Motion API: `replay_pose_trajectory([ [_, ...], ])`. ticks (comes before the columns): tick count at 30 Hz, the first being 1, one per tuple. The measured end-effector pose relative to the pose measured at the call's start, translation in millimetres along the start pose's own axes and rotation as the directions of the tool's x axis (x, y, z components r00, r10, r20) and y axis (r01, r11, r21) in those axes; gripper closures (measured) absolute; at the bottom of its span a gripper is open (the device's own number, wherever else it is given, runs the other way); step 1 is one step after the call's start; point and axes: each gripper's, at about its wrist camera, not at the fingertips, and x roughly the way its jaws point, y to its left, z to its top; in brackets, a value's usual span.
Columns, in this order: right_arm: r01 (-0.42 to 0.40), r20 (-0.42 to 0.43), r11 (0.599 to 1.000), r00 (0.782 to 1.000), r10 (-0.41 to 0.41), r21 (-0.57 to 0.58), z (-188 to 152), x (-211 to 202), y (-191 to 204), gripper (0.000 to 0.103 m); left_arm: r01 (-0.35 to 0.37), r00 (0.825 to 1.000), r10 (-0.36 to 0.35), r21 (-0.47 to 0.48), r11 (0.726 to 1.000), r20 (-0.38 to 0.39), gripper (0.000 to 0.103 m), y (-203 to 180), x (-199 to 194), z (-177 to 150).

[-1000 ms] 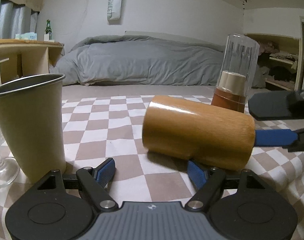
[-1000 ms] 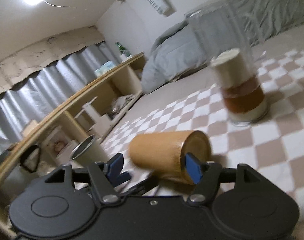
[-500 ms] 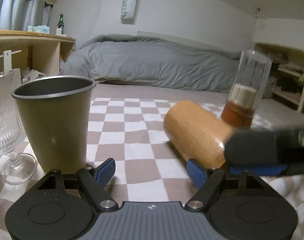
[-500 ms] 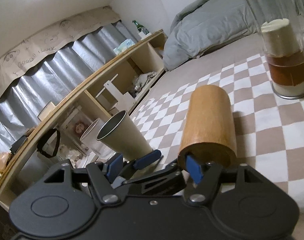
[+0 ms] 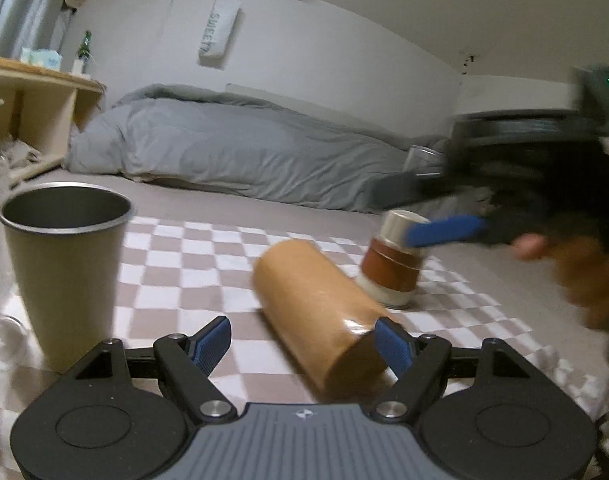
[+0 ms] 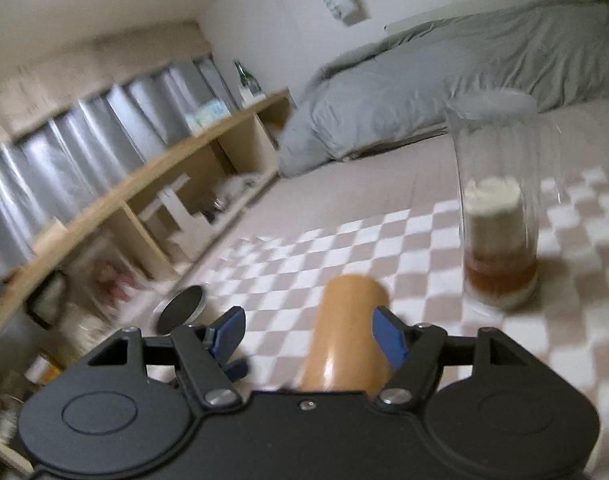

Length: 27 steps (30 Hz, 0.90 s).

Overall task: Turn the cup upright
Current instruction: 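Rotate the bamboo cup upright with the right tool beside the left tool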

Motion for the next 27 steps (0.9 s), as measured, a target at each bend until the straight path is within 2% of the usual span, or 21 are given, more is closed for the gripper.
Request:
replay_pose_trajectory([
  [3, 0.027, -0.120, 0.996, 0.992, -0.037, -0.084, 23, 39, 8, 0.031, 0.035, 0.999, -0.035, -0.035, 0.999, -0.011, 0.024, 1, 4, -3],
  [6, 0.068, -0.227, 0.992, 0.970, -0.091, -0.108, 38, 80, 9, 0.031, 0.077, 0.997, -0.078, -0.078, 0.994, -0.013, 0.024, 4, 5, -5],
  [13, 0.137, -0.412, 0.988, 0.898, -0.155, -0.072, 46, 146, 1, 0.027, 0.142, 0.989, -0.146, -0.156, 0.978, -0.014, 0.024, 15, 7, -5],
  [15, 0.133, -0.436, 0.990, 0.890, -0.136, -0.037, 44, 154, -3, 0.027, 0.149, 0.988, -0.154, -0.173, 0.974, -0.017, 0.024, 18, 8, -5],
  [16, 0.121, -0.440, 0.992, 0.890, -0.117, -0.020, 44, 154, -4, 0.032, 0.151, 0.988, -0.156, -0.180, 0.972, -0.018, 0.024, 19, 8, -5],
  [18, 0.114, -0.409, 0.992, 0.904, -0.126, -0.053, 42, 146, 4, 0.032, 0.145, 0.989, -0.150, -0.187, 0.972, -0.013, 0.024, 21, 8, -4],
  [21, 0.079, -0.322, 0.985, 0.938, -0.126, -0.155, 32, 124, 22, 0.032, 0.127, 0.992, -0.129, -0.176, 0.976, -0.002, 0.024, 21, 9, -4],
  [25, 0.074, -0.219, 0.965, 0.967, -0.132, -0.252, 24, 93, 42, 0.032, 0.118, 0.993, -0.116, -0.128, 0.985, 0.023, 0.026, 16, 9, -5],
  [27, 0.073, -0.173, 0.953, 0.977, -0.128, -0.294, 21, 79, 51, 0.033, 0.114, 0.993, -0.112, -0.083, 0.990, 0.033, 0.032, 11, 9, -7],
])
